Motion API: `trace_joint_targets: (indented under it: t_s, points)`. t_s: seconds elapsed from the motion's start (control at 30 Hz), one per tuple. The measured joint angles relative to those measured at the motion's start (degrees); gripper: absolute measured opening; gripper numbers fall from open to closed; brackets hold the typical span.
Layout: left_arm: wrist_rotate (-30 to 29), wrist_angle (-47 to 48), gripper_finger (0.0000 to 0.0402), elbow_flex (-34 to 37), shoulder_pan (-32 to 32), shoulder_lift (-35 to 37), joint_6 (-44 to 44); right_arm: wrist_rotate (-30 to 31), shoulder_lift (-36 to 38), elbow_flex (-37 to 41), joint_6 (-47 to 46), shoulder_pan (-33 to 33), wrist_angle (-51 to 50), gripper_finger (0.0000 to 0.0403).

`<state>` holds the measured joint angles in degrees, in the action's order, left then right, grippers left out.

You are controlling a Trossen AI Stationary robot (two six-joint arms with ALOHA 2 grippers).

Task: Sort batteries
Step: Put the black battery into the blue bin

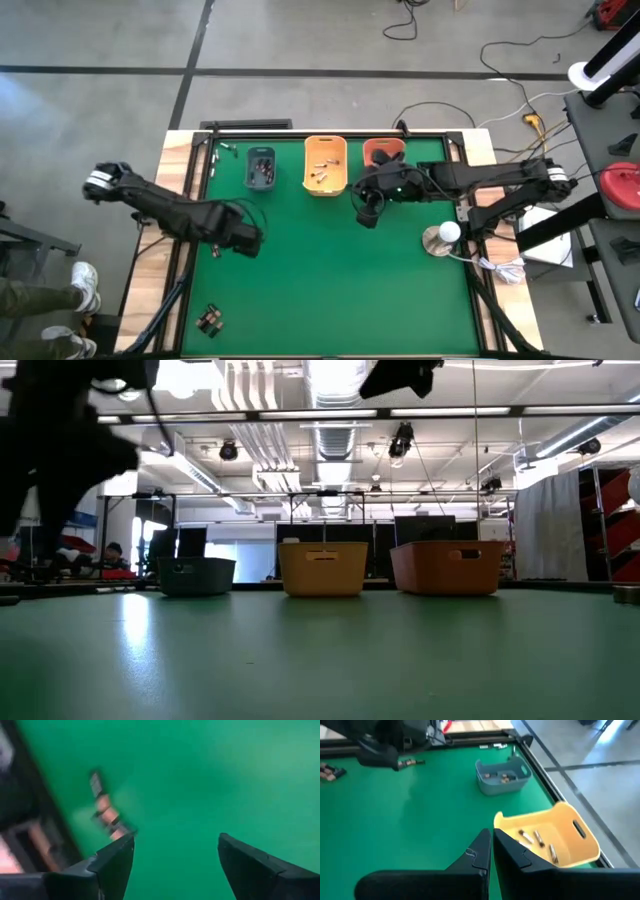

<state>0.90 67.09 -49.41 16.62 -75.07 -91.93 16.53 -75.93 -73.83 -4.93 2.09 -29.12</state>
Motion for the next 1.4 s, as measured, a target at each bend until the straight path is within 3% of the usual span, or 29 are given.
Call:
trace_joint_targets:
  t_s: [0.33,0.63,0.83,1.13,1.4]
  points:
    - [5.7,-9.4,0.0270,16.5,-2.5,5.1,-3.7,-0.2,-1.5,-2.0,-1.2,0.2,-1.8,0.0013]
    - [-1.5,-11.3,0.0270,17.7,-6.6,2.9,-6.9,-0.2,-1.4,-1.9,-2.6,0.4,-4.9,0.0013]
    - [-2.6,-11.7,0.0262,17.8,-6.6,-1.1,-8.8,-0.2,-1.4,-1.8,-2.8,0.4,-7.4,0.0013]
    - [-5.8,-13.7,0.0169,16.3,-6.5,-3.4,-11.8,-0.2,-1.4,-1.4,-3.5,0.4,-10.7,0.0013]
    - [-9.0,-14.6,0.0081,17.5,-6.5,-3.4,-24.3,-0.2,-1.4,-1.4,-3.4,0.4,-10.9,0.0013]
